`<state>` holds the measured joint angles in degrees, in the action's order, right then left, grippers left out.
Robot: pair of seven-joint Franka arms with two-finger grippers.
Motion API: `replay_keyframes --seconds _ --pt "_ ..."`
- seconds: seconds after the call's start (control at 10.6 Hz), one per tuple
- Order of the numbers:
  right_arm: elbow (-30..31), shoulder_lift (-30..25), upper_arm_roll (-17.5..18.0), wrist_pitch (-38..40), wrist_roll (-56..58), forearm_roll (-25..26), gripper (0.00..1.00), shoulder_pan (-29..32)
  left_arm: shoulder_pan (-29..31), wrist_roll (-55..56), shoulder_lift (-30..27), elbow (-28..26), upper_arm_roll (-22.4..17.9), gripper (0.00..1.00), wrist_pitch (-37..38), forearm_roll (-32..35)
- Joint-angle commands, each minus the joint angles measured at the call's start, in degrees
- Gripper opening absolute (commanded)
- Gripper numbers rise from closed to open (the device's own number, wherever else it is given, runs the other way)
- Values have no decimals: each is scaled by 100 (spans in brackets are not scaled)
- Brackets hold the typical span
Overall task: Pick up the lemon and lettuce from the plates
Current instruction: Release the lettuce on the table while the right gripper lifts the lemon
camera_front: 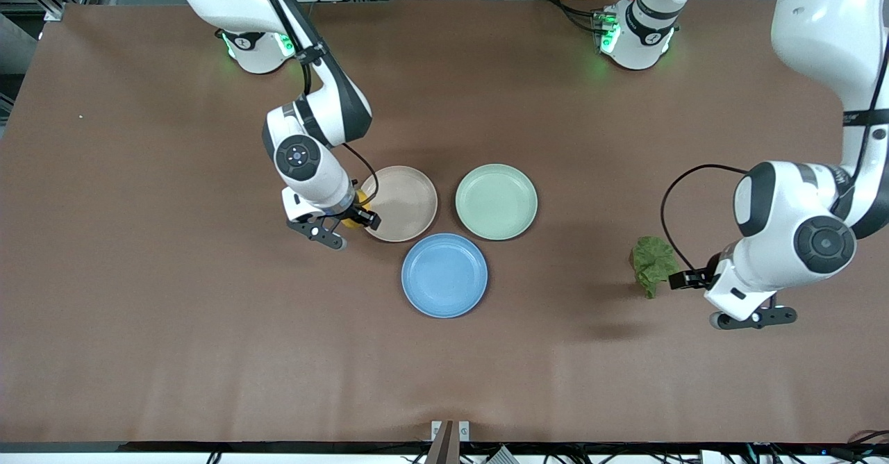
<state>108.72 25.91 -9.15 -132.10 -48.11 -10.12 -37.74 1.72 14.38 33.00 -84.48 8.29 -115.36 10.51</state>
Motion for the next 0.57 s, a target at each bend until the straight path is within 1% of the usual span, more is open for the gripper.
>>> replay_keyframes --seconds 0.0,0.19,0.28,0.38,0.47 --pt "62 -629 45 980 817 -104 57 450 47 -505 -731 -139 58 100 92 303" --pt "-8 -1025 45 1737 1258 -104 57 819 -14 -463 -1153 -131 120 100 591 250" --pt "-44 -1227 36 2132 1486 -104 57 995 47 -532 -1408 -148 233 100 663 84" --pt "-79 -1447 19 2493 1715 -95 57 1154 47 -533 -1584 -139 243 100 820 -222" --pt "-97 -1623 19 2740 1891 -95 57 1364 39 -524 -1743 -148 243 100 909 -364"
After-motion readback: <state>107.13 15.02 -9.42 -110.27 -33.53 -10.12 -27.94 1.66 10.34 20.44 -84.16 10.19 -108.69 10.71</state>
